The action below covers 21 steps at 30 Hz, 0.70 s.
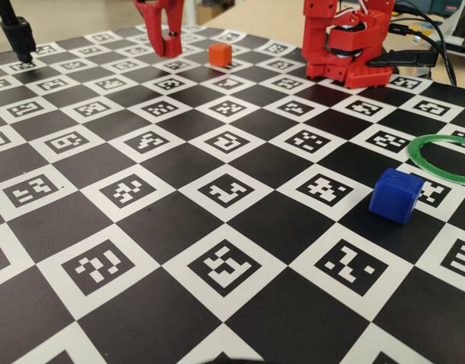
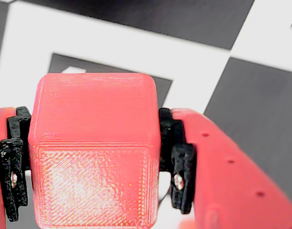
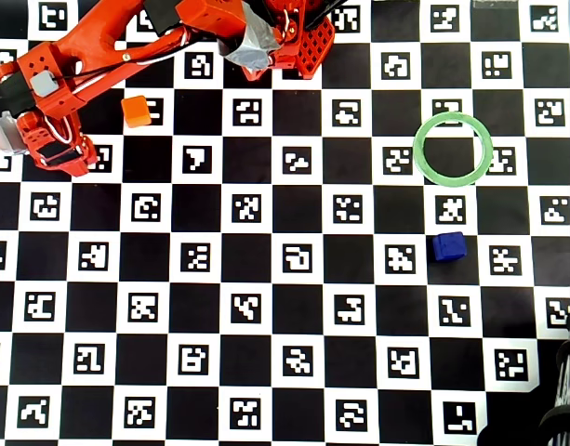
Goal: Grab the red cube then put it in the green circle then put the blue cube on top and finally the orange cube on top
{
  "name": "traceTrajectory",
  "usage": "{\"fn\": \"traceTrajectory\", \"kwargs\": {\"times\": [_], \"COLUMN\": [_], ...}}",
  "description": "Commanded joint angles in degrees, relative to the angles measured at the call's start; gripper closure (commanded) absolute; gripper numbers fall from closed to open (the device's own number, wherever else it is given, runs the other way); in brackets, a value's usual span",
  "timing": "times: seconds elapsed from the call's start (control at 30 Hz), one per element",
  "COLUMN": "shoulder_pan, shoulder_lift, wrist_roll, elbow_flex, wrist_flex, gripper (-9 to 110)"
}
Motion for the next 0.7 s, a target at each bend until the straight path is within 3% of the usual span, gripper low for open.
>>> {"fn": "traceTrajectory", "kwargs": {"times": [0.0,0.67], "shoulder_pan": [-2.7,-18.1], "shoulder_lift": [6.7,33.2], "wrist_roll": [3.6,28.6], "elbow_flex": [-7.6,5.5], "wrist_flex": [4.3,14.9], "gripper": [101,102]}}
